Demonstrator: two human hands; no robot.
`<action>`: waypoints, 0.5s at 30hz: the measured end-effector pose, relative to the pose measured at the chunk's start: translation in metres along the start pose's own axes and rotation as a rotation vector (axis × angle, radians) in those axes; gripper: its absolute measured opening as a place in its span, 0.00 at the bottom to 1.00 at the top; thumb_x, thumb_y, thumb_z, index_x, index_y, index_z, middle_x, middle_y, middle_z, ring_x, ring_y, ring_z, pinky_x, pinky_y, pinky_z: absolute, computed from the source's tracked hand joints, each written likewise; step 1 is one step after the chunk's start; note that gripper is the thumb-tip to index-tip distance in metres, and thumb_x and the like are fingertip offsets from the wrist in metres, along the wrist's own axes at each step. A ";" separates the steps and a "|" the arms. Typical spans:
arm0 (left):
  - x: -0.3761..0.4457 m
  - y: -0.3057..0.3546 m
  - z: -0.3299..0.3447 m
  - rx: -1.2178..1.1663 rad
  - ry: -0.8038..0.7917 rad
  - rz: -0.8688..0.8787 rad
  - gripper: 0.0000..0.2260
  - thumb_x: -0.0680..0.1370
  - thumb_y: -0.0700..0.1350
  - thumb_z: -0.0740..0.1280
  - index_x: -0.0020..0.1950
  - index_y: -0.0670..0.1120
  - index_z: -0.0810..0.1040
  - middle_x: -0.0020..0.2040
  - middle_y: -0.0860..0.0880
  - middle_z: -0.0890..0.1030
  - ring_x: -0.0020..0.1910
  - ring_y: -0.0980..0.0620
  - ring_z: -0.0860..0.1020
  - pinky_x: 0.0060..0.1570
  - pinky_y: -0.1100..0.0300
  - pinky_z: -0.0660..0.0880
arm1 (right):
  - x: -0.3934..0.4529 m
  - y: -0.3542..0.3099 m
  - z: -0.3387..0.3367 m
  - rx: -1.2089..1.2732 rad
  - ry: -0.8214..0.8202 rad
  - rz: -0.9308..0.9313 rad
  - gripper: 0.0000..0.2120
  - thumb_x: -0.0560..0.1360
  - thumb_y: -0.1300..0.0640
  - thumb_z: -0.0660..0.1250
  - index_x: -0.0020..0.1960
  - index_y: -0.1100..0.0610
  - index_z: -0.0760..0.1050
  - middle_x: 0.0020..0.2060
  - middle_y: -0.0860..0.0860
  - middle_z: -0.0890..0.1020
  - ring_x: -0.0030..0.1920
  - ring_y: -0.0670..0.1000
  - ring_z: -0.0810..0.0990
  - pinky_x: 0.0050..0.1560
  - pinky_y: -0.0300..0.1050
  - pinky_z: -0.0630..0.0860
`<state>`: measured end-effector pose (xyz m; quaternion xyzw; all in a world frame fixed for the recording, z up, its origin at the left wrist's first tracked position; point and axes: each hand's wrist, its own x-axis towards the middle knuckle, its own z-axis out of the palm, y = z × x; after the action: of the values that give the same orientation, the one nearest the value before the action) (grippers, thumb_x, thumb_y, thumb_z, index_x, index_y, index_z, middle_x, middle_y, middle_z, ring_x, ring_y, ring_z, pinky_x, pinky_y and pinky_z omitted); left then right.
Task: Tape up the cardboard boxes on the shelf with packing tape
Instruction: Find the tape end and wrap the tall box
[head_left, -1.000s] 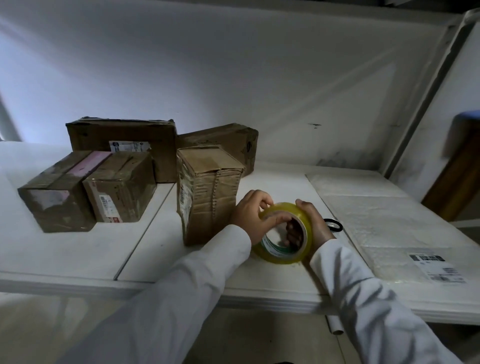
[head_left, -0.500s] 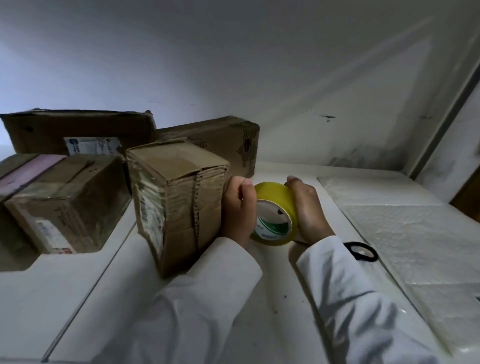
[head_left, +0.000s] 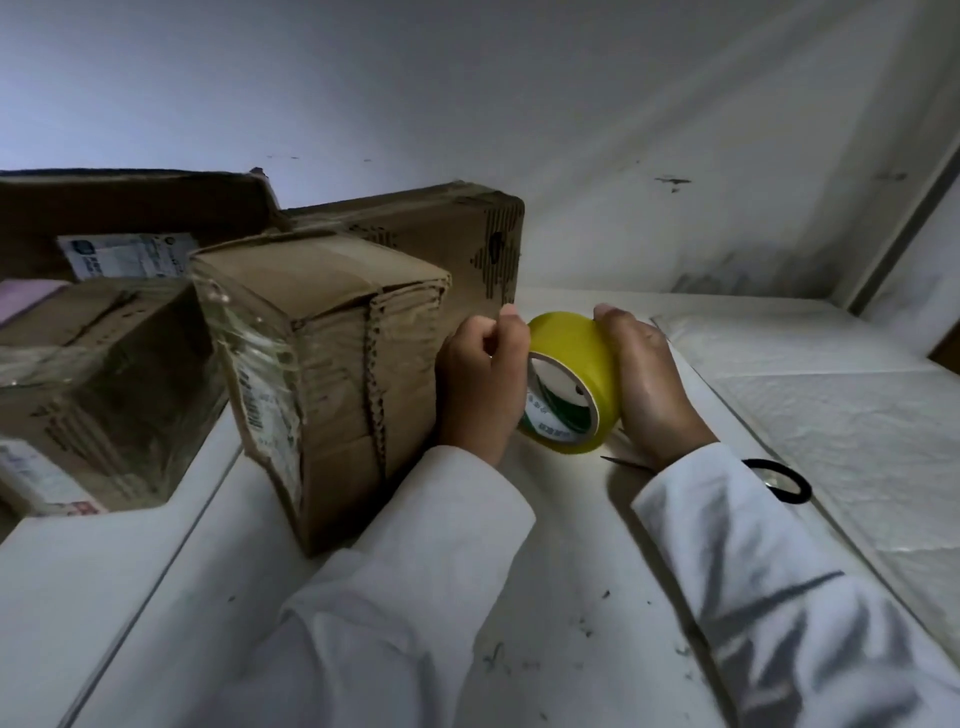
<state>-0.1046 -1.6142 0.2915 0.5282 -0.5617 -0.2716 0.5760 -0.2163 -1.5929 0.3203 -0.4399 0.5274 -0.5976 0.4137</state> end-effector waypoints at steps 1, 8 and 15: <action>0.000 0.000 0.000 0.002 -0.006 -0.006 0.17 0.81 0.49 0.57 0.33 0.47 0.66 0.31 0.51 0.68 0.32 0.56 0.68 0.30 0.64 0.63 | -0.001 0.000 0.000 -0.031 0.003 -0.022 0.26 0.79 0.52 0.59 0.62 0.76 0.65 0.42 0.61 0.71 0.40 0.57 0.72 0.34 0.40 0.70; 0.000 0.001 -0.002 0.018 -0.019 0.061 0.16 0.81 0.46 0.58 0.32 0.48 0.63 0.29 0.52 0.66 0.30 0.56 0.66 0.30 0.62 0.61 | -0.006 -0.007 -0.002 -0.156 -0.017 -0.060 0.27 0.80 0.52 0.56 0.67 0.75 0.62 0.62 0.74 0.67 0.55 0.71 0.71 0.34 0.52 0.70; 0.003 0.002 -0.004 0.059 -0.025 0.185 0.10 0.80 0.45 0.55 0.41 0.45 0.71 0.34 0.53 0.70 0.36 0.55 0.69 0.34 0.66 0.66 | -0.002 -0.005 -0.003 -0.163 -0.030 -0.112 0.18 0.79 0.50 0.60 0.44 0.67 0.72 0.36 0.66 0.69 0.36 0.58 0.71 0.36 0.43 0.66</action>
<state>-0.1005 -1.6149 0.2950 0.4873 -0.6231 -0.2071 0.5756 -0.2190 -1.5895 0.3251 -0.5097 0.5426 -0.5683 0.3505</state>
